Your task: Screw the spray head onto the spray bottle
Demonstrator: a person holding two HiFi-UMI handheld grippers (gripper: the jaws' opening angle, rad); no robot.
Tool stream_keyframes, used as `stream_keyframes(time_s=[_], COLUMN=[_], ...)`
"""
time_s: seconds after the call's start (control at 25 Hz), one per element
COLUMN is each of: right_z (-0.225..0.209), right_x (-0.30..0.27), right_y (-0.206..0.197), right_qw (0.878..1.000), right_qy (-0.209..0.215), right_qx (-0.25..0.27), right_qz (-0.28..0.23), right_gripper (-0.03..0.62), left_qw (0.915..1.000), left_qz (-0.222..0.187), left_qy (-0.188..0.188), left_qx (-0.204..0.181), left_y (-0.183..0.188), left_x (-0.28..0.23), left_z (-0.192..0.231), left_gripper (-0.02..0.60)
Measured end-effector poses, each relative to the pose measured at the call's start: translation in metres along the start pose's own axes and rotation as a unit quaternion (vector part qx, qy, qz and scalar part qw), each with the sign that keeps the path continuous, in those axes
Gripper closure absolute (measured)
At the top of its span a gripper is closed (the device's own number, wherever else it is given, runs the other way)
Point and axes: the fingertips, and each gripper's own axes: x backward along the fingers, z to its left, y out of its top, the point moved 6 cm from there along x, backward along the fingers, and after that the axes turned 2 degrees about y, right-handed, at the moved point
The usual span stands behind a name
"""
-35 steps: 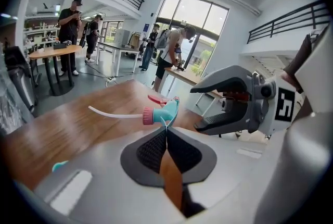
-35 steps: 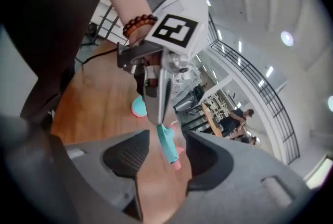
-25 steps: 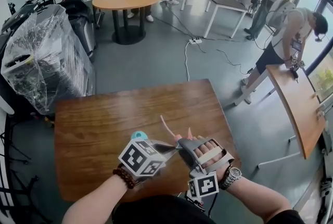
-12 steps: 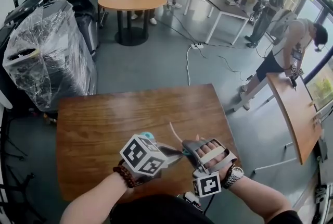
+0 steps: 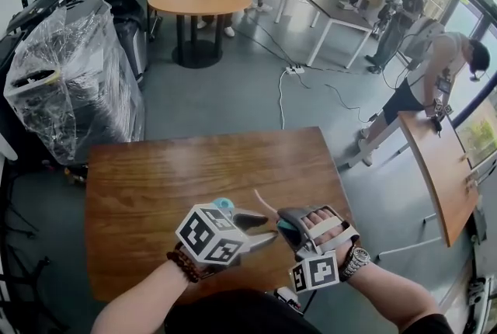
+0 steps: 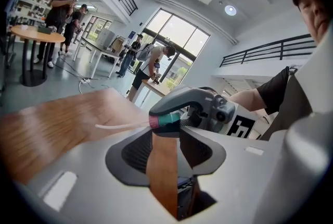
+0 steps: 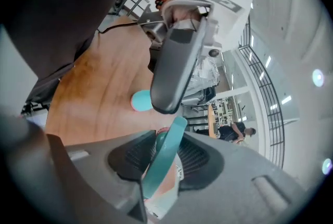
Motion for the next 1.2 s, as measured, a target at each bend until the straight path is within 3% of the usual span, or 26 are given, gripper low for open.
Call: stream_keyframes(time_s=[0.2, 0.36, 0.48, 0.64, 0.84, 0.92, 1.2], right_z=[-0.012, -0.024, -0.033, -0.044, -0.062, -0.069, -0.078], right_x=[0.002, 0.005, 0.008, 0.011, 0.021, 0.024, 0.036], right_y=[-0.006, -0.011, -0.015, -0.017, -0.016, -0.012, 0.007], right_qw=[0.994, 0.973, 0.956, 0.938, 0.922, 0.921, 0.918], right_qy=[0.046, 0.093, 0.118, 0.142, 0.161, 0.163, 0.184], right_qx=[-0.103, -0.208, -0.268, -0.315, -0.35, -0.353, -0.348], right_qz=[-0.013, -0.024, -0.021, -0.026, -0.033, -0.037, -0.054], right_gripper=[0.473, 0.473, 0.473, 0.473, 0.473, 0.473, 0.473], left_qw=[0.9931, 0.9787, 0.9673, 0.9579, 0.9534, 0.953, 0.9481], left_qz=[-0.041, -0.085, -0.119, -0.153, -0.114, -0.096, 0.009], left_qy=[0.069, 0.135, 0.176, 0.213, 0.256, 0.265, 0.281], left_qx=[-0.085, -0.129, -0.137, -0.118, -0.112, -0.111, -0.148], left_y=[0.006, 0.007, -0.001, -0.018, -0.052, -0.064, -0.109], left_x=[0.03, 0.059, 0.078, 0.094, 0.083, 0.072, 0.021], left_z=[0.0, 0.004, 0.014, 0.038, 0.071, 0.083, 0.122], left_gripper=[0.351, 0.35, 0.327, 0.258, 0.195, 0.126, 0.072])
